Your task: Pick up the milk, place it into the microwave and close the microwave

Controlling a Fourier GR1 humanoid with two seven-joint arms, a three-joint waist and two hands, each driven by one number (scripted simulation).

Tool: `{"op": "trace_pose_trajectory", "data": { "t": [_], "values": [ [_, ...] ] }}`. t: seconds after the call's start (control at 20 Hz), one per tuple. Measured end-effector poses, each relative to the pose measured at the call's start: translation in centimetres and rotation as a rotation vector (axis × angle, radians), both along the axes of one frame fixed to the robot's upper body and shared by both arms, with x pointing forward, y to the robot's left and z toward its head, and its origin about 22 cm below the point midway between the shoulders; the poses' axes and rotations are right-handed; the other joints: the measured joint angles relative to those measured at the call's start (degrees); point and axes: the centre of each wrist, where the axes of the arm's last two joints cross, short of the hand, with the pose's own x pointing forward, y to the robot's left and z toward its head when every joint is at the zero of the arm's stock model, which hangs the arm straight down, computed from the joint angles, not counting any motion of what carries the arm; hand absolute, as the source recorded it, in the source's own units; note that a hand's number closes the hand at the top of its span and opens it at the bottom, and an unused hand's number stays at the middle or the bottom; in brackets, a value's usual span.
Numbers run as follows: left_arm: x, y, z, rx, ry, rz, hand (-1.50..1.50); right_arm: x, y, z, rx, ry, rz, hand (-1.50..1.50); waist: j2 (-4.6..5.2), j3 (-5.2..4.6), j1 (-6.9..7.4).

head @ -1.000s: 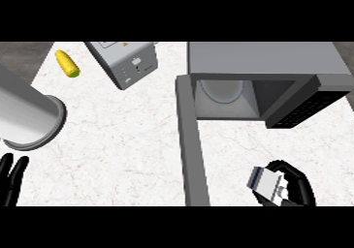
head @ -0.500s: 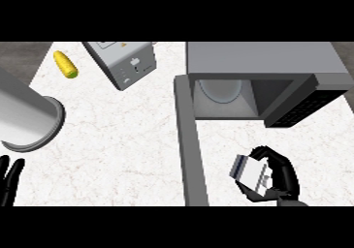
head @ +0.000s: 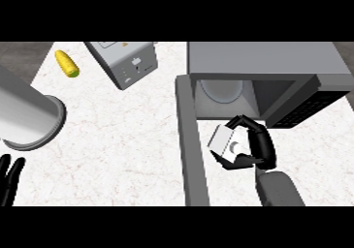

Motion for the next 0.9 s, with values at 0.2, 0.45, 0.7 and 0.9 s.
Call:
{"op": "trace_pose_trajectory", "data": {
  "t": [0.2,0.45,0.7,0.9],
  "values": [
    [-0.5,0.5,0.4,0.003,0.004,0.000,-1.50,2.9,0.9,1.7,-0.073,0.029,-0.061,1.50,0.07,0.02,0.29],
    [-0.2,0.9,0.2,0.013,0.007,-0.012,-1.50,6.9,1.3,3.4,-0.163,0.065,-0.135,1.50,0.24,0.04,0.61],
    [0.0,0.9,0.2,0.005,0.002,-0.031,-1.50,10.4,0.1,4.7,-0.231,0.082,-0.206,1.50,0.68,0.09,1.65],
    [0.4,1.1,0.0,0.000,-0.006,-0.044,-1.50,12.2,-0.7,5.7,-0.290,0.086,-0.275,1.50,1.07,0.11,2.44]
  ]
}}
